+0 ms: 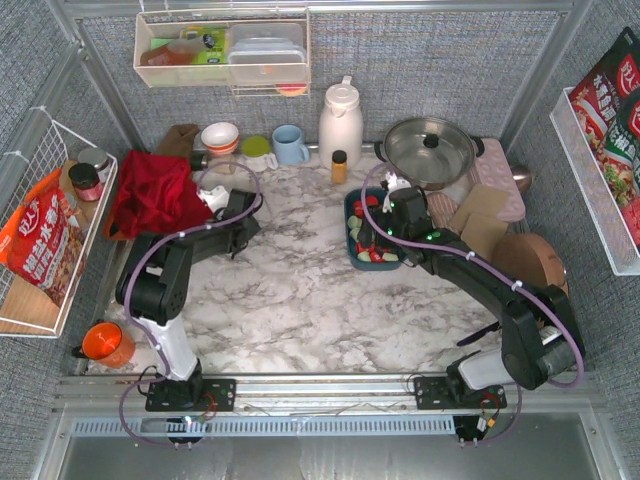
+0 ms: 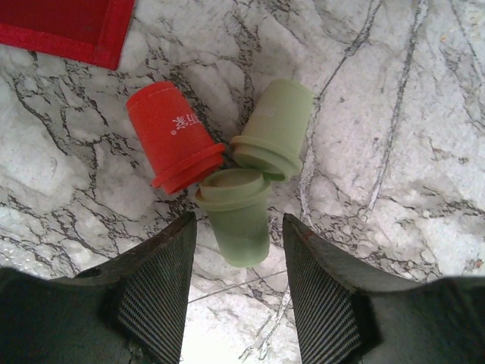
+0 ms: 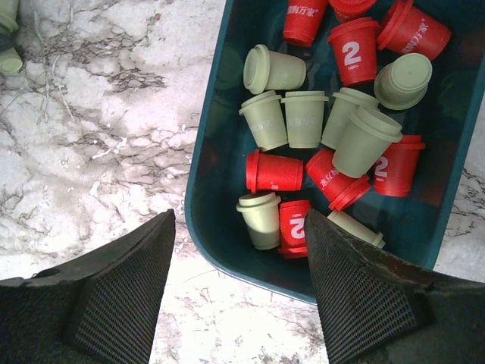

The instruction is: Mix the coffee capsules in the storage basket

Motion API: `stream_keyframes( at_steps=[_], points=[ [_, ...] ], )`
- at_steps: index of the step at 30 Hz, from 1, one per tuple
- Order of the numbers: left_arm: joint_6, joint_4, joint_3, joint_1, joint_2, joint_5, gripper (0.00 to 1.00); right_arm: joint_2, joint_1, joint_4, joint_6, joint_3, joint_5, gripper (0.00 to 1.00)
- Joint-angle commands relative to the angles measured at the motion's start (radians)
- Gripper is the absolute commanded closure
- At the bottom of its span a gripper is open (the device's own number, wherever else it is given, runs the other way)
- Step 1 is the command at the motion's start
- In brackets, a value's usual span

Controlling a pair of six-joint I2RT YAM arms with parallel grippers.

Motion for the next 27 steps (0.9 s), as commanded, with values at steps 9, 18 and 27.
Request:
stream_keyframes(
  at_steps=[9, 18, 27],
  points=[
    [-0.033, -0.109, 0.05, 0.003, 0.083, -0.066, 0.43, -0.012, 0.0, 0.034, 0.015, 0.001, -0.032, 0.27],
    [0.042, -0.072, 0.029, 0.005, 0.081, -0.019, 0.61, -0.019, 0.0, 0.03, 0.015, 0.002, -0.034, 0.27],
    [0.174, 0.066, -0.152, -0.039, -0.203, 0.083, 0.67, -0.04, 0.001, 0.021, 0.022, 0.004, -0.06, 0.27]
  ],
)
